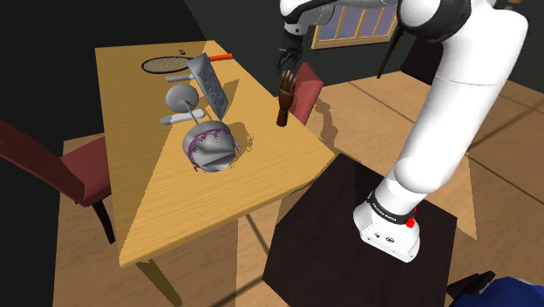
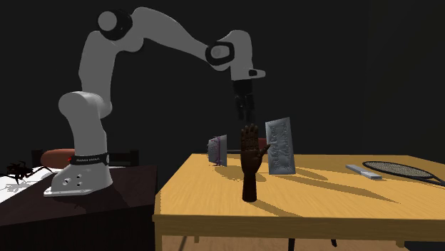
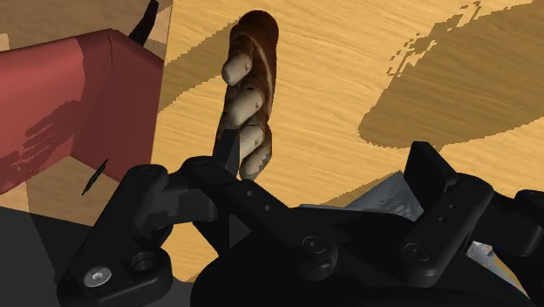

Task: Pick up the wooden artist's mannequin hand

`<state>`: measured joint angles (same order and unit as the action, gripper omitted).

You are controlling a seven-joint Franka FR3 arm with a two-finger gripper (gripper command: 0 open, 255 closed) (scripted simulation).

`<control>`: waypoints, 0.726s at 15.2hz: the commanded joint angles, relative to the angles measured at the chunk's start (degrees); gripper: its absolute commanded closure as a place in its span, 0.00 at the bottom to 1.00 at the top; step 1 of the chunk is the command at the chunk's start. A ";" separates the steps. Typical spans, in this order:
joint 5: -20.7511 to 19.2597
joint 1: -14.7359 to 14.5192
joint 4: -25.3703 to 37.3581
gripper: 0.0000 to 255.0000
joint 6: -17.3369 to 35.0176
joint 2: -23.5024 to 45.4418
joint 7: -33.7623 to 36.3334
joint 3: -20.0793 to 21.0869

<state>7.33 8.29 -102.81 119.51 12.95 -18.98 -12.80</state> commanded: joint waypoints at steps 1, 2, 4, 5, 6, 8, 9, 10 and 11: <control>1.11 0.98 4.58 0.00 -0.24 4.61 -0.62 -0.24; 1.63 1.56 6.90 0.00 -0.47 6.84 -0.94 -0.32; 2.62 2.83 11.86 0.00 -1.15 11.39 -1.46 -0.41; 3.09 3.50 14.53 0.00 -1.61 13.72 -1.66 -0.43; 3.53 4.20 17.34 0.00 -2.16 16.11 -1.82 -0.42; 4.25 5.51 22.67 0.00 -3.34 20.43 -1.97 -0.36; 4.32 5.52 22.25 0.00 -2.70 20.65 -2.05 -0.30; 4.40 5.53 21.85 0.00 -2.07 20.89 -2.13 -0.25; 4.49 5.53 21.46 0.00 -1.45 21.14 -2.22 -0.20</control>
<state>11.68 13.70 -81.20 117.46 33.64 -21.03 -13.04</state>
